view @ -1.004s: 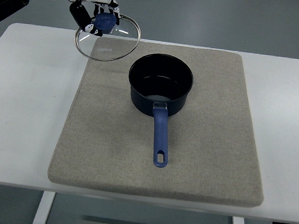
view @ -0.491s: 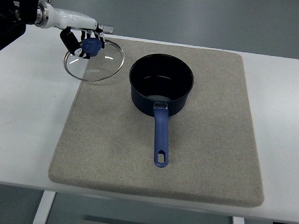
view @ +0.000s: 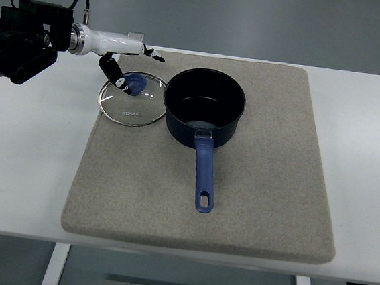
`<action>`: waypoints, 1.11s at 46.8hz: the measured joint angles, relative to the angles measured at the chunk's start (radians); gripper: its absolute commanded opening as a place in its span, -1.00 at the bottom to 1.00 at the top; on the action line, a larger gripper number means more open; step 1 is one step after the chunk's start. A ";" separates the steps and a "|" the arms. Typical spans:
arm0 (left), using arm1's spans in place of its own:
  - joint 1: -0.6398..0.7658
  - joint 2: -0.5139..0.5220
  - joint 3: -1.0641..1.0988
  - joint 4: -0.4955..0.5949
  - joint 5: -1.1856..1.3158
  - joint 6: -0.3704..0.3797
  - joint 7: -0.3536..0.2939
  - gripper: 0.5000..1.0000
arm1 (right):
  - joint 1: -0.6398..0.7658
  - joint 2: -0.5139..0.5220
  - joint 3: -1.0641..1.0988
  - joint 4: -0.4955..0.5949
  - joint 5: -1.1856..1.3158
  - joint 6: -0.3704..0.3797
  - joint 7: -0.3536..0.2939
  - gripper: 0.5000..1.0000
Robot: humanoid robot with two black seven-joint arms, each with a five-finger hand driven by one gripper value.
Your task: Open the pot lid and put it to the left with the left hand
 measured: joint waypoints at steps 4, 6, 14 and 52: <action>-0.002 0.001 -0.032 -0.003 -0.076 0.001 0.000 0.96 | 0.000 0.000 0.000 0.000 0.000 0.000 0.000 0.67; -0.001 0.005 -0.066 -0.004 -0.119 0.002 0.000 0.97 | 0.000 0.000 0.000 -0.001 0.000 0.000 0.000 0.67; 0.058 0.017 -0.233 0.007 -0.313 0.013 0.000 0.96 | 0.000 0.000 0.000 -0.001 0.000 0.000 0.000 0.67; 0.211 -0.058 -0.417 0.133 -0.974 0.002 0.000 0.97 | 0.000 0.000 0.001 -0.001 0.000 0.000 -0.001 0.67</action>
